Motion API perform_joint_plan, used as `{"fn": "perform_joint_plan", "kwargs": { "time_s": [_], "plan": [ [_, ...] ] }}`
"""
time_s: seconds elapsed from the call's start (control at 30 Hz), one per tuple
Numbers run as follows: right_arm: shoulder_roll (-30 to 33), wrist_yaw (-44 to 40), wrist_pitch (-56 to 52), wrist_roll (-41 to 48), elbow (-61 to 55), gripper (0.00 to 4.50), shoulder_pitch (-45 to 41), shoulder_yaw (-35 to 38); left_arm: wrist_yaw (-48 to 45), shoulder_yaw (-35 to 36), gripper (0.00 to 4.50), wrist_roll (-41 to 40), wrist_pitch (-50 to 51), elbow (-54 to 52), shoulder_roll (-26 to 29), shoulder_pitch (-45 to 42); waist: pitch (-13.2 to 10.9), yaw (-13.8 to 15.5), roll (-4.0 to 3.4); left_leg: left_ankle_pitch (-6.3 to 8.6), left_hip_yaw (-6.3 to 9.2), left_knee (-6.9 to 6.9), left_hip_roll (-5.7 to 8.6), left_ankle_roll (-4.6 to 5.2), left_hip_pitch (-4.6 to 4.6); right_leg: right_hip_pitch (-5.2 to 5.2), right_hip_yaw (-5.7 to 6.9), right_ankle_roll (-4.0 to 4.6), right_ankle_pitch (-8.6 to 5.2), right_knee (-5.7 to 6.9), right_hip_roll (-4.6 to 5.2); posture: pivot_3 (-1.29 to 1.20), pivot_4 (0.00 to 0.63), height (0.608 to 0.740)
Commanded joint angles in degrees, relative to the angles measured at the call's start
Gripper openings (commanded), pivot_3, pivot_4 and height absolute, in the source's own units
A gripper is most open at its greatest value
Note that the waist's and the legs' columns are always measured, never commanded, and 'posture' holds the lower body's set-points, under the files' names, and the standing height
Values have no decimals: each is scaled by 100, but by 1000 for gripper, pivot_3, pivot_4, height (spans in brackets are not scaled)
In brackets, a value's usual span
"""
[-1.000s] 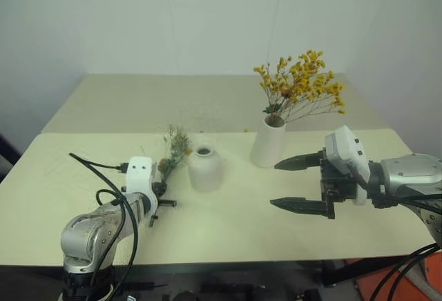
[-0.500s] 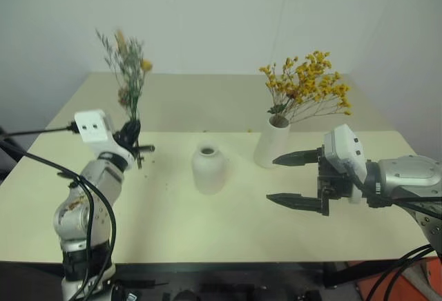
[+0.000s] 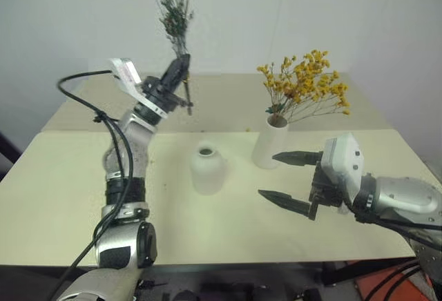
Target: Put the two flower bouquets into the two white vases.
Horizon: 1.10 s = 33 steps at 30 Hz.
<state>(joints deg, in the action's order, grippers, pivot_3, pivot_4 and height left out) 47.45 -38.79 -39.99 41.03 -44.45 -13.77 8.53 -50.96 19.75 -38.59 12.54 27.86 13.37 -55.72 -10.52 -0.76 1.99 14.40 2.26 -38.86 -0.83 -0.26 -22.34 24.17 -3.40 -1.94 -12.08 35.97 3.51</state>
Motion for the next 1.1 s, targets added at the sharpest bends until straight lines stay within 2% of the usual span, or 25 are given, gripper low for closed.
{"fn": "perform_joint_plan", "kwargs": {
  "time_s": [0.03,0.2,0.4,0.8,1.1],
  "plan": [
    [-54,323,58,-57,-423,4500,138,237,-928,-21,220,-171,-225,600,-5,-451,0,-17,0,0,0,0,0,0,0,0,0,-1,0,-2,0,0,150,740],
    [-56,599,24,-129,-646,4500,372,251,-1694,27,220,-256,-158,1330,-65,-807,0,-26,0,1,1,1,-1,2,-1,1,-1,-1,-1,-3,-1,0,150,740],
    [-102,895,-148,-173,-598,4500,278,126,-2347,-71,220,-251,-7,1450,-3,-745,0,-26,0,1,2,1,-1,3,1,1,-1,-2,-1,2,-1,0,150,740],
    [-77,836,-104,-364,-412,4500,224,-78,-2532,-70,220,-391,687,1019,54,-240,0,-16,0,1,3,0,-1,3,1,2,-2,-2,-1,3,-1,0,150,740],
    [-41,724,-106,-443,-339,4500,210,-115,-2433,-204,220,-275,619,603,-103,283,0,-12,0,1,4,-2,-2,3,2,2,-2,-1,-1,5,-1,0,150,740]
  ]
}}
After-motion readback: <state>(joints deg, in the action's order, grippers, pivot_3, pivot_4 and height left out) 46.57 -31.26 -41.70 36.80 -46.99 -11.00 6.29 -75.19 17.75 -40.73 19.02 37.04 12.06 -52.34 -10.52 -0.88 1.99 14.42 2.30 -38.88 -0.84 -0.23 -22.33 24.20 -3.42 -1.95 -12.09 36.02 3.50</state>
